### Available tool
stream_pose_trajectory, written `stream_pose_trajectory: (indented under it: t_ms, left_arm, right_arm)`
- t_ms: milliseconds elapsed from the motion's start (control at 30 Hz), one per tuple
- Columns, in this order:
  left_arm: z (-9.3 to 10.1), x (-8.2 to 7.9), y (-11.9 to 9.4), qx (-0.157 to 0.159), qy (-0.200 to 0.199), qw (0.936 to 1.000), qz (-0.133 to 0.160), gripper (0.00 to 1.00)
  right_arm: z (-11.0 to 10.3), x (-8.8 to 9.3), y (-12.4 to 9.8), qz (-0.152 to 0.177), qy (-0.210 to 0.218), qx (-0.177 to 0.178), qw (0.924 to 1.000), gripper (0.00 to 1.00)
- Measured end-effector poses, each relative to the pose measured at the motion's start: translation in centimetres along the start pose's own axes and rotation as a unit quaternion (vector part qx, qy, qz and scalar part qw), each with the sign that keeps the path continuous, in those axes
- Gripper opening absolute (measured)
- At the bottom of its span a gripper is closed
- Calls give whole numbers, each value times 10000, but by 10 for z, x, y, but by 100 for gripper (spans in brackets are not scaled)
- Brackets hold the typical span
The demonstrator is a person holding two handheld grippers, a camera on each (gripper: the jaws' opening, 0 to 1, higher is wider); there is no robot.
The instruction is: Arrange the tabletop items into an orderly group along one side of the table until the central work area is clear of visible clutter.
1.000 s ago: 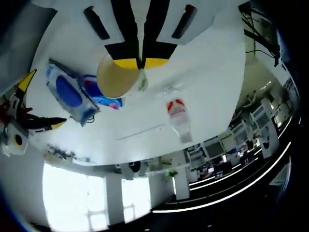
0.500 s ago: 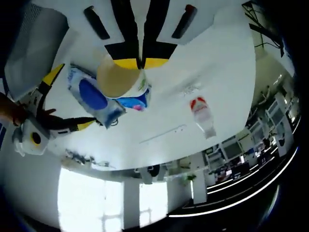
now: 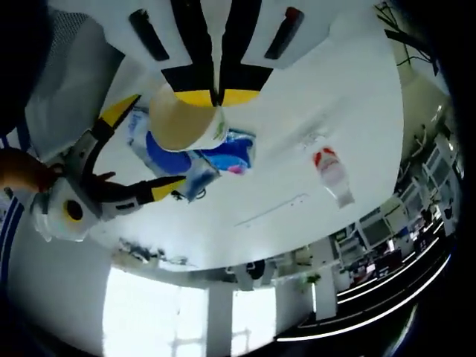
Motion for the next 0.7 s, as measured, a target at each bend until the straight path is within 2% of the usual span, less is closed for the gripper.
stream_pose_trajectory:
  t_ms: [133,567,700]
  left_arm:
    - [6,2,-1,101,137,9998,-127,0]
    - [14,3,-1,384,-27,9991,-194,0]
    - [16,3,0,445,-36,9988,-216,1]
  right_arm:
    - [-3,-8,3,48,-170,-65,9998,62]
    - [-7,-18,8,133,-436,-220,9987,54]
    - [-10,-19,8,75,-596,-313,9977,45]
Point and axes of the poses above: the point that each gripper's makers call its tool centre point, and the gripper's own axes: y roughly forward along the fingers, z roughly to its right, x roughly out of its underside, the point moved 5 cm from there along -y, roughly backward along the fingers, and after that the axes turned 15 degrees about -y, right-handed, at the moved point
